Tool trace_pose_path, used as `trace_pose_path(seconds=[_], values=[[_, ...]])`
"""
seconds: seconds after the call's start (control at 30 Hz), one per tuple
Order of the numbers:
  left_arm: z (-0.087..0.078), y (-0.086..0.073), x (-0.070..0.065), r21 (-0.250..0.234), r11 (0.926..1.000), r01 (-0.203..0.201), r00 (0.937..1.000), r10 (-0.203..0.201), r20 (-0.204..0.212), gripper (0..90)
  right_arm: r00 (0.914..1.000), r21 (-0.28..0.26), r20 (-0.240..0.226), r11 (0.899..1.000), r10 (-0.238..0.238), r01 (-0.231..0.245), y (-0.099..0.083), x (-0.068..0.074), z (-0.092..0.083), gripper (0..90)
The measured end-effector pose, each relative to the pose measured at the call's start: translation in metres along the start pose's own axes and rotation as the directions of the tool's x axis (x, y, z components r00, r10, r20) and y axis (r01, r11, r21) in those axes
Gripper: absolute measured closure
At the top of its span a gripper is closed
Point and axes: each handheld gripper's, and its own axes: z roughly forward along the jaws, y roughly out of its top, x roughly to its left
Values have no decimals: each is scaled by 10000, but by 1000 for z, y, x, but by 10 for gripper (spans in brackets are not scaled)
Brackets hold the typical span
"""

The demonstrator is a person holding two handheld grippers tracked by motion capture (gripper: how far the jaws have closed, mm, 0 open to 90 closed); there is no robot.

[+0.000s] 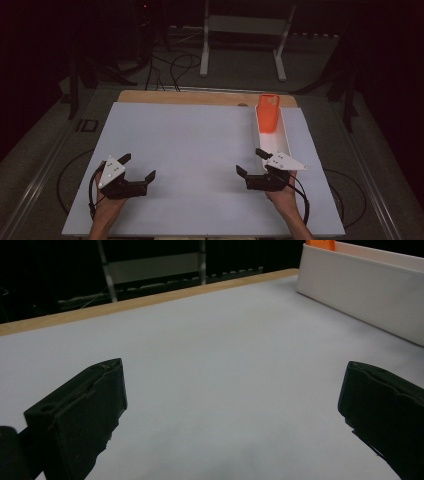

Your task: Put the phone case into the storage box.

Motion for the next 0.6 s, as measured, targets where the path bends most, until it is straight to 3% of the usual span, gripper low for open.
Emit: trace_pose_path(seconds=[0.37,0.6], values=[[-2,0,-1,-255,9995,-160,9998,163,126,1,9996,-205,40,9994,275,-274,-5,0,-8,79],[0,-1,-2,-98,9995,-290,9995,291,133,1,9996,-184,23,9995,270,-270,-7,-1,-8,79]])
